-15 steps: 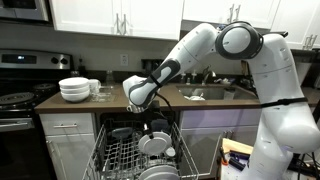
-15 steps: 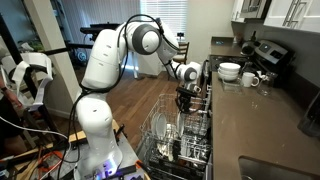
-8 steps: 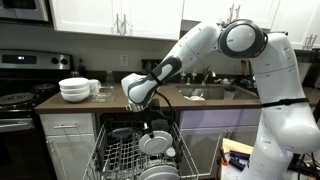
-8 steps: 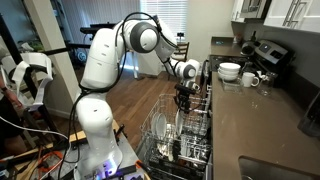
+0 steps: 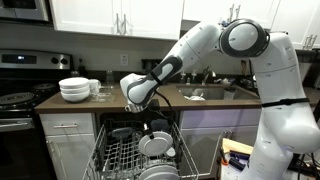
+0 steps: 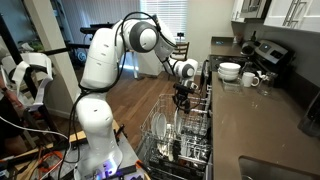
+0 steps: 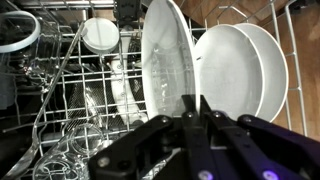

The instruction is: Remove the plate that's on the other side in the dishwasher and put it on the countertop

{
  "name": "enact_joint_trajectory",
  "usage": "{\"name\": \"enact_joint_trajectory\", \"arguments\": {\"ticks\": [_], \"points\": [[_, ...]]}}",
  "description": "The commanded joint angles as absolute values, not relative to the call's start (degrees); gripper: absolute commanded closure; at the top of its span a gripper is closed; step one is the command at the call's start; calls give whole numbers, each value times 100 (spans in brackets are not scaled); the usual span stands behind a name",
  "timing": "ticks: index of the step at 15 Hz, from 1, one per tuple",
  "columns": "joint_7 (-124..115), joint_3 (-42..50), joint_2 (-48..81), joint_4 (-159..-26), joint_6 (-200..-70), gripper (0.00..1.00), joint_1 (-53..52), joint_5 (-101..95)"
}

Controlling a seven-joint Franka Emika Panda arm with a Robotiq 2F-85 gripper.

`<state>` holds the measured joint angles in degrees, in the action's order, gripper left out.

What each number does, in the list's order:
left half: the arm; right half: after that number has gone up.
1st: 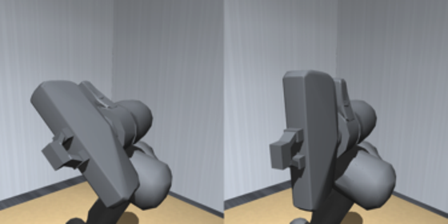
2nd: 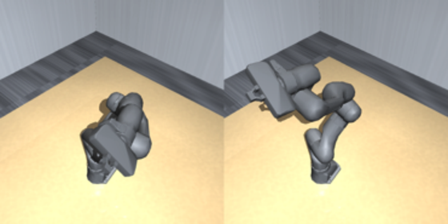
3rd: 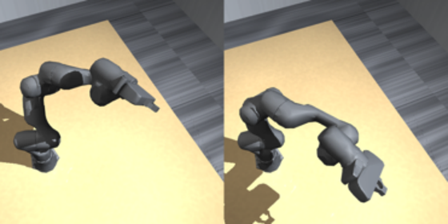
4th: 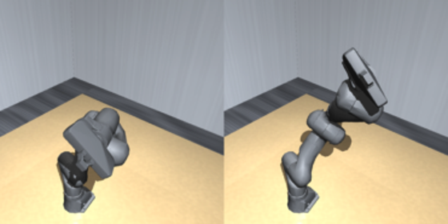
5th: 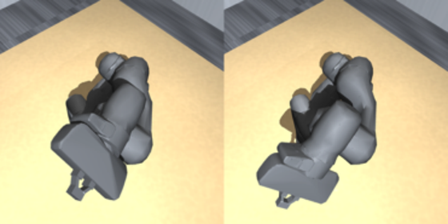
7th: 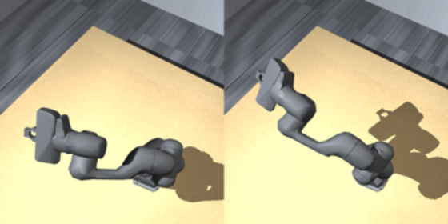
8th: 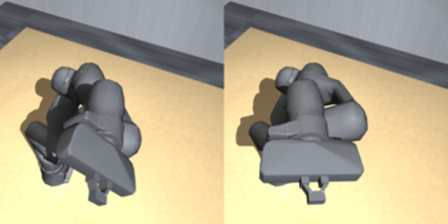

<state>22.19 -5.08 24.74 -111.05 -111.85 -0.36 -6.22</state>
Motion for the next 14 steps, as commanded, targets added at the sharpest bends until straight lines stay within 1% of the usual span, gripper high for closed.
{"name": "enact_joint_trajectory", "arguments": {"ticks": [1,7,14], "points": [[1915,-493,2151,-11248,-10945,98,-172,-735],[1758,-548,1956,-11260,-10808,98,-420,-846],[1882,-673,1224,-11788,-11091,98,-638,-1173]]}}
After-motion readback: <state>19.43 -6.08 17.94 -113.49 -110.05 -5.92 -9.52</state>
